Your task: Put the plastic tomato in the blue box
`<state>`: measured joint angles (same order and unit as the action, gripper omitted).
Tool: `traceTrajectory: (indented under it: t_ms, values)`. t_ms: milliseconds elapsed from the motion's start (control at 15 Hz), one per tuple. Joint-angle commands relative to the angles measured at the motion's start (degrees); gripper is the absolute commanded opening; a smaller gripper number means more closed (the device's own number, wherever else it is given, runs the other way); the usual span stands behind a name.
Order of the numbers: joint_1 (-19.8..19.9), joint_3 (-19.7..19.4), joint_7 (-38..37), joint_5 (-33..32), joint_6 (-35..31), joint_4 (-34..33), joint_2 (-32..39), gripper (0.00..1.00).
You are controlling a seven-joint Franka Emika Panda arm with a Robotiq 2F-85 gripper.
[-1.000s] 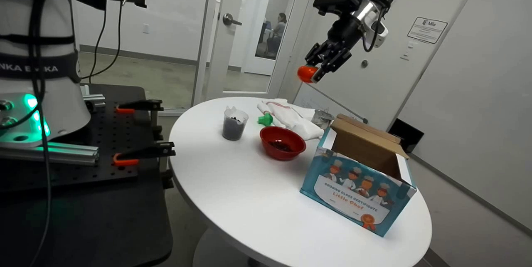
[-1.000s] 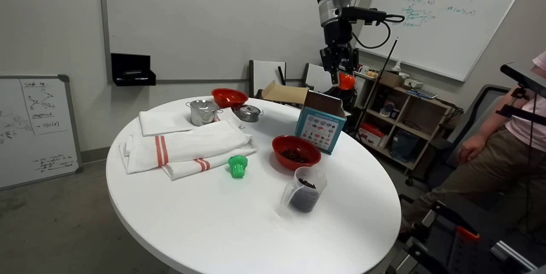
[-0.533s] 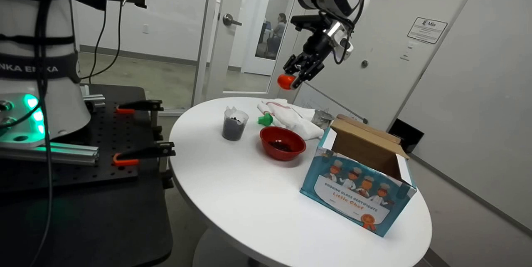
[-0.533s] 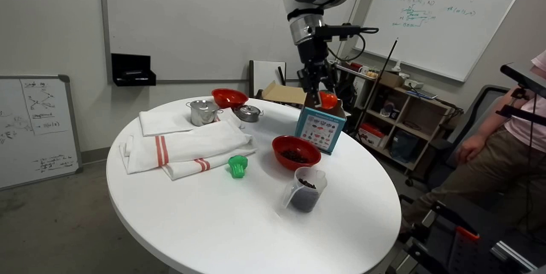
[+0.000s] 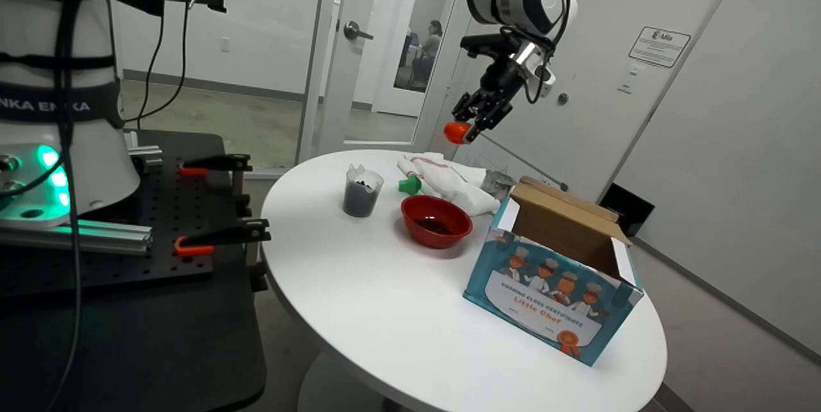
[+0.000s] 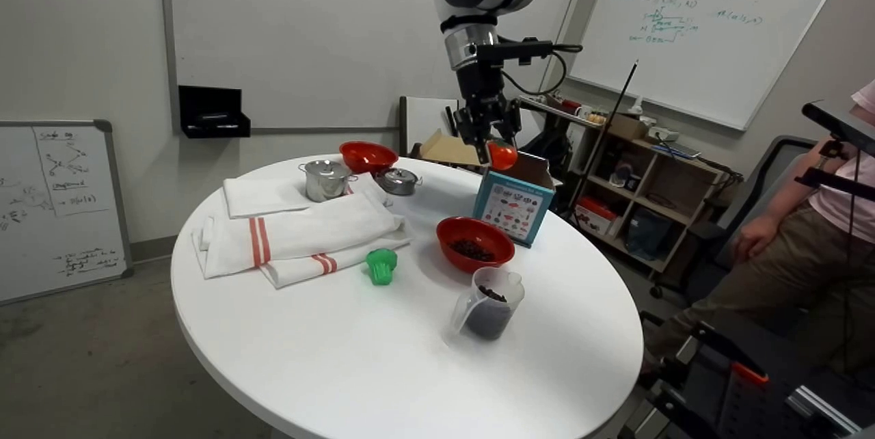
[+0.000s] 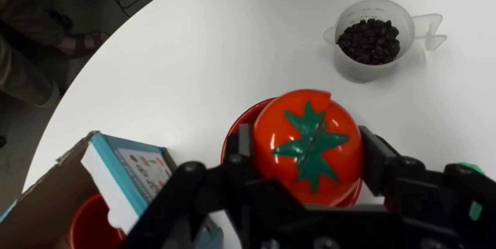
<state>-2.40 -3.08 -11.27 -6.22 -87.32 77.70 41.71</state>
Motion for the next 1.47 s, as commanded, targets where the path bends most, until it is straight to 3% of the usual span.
traceTrajectory:
  t_ms: [0,133,333,600,1067,1133,1333,1400]
  values:
    - [4.1,-0.9,0.0,3.7,4.1,-7.9,2.5,0.38]
    - [6.6,-1.5,-0.9,6.1,4.8,-10.4,3.4,0.38]
    - [11.0,-2.3,-1.6,10.2,2.5,-8.4,2.0,0.38]
    - [15.8,-2.8,-4.0,16.8,3.4,-13.0,5.6,0.38]
    - [20.5,-2.8,-14.3,27.9,1.2,-16.8,8.9,0.38]
    - [20.0,-2.9,-11.2,24.8,1.0,-13.6,7.0,0.63]
    - [20.4,-2.9,-12.8,26.4,0.9,-14.5,7.7,0.63]
    - [17.8,-3.1,-13.8,26.4,-3.8,-3.4,0.7,0.38]
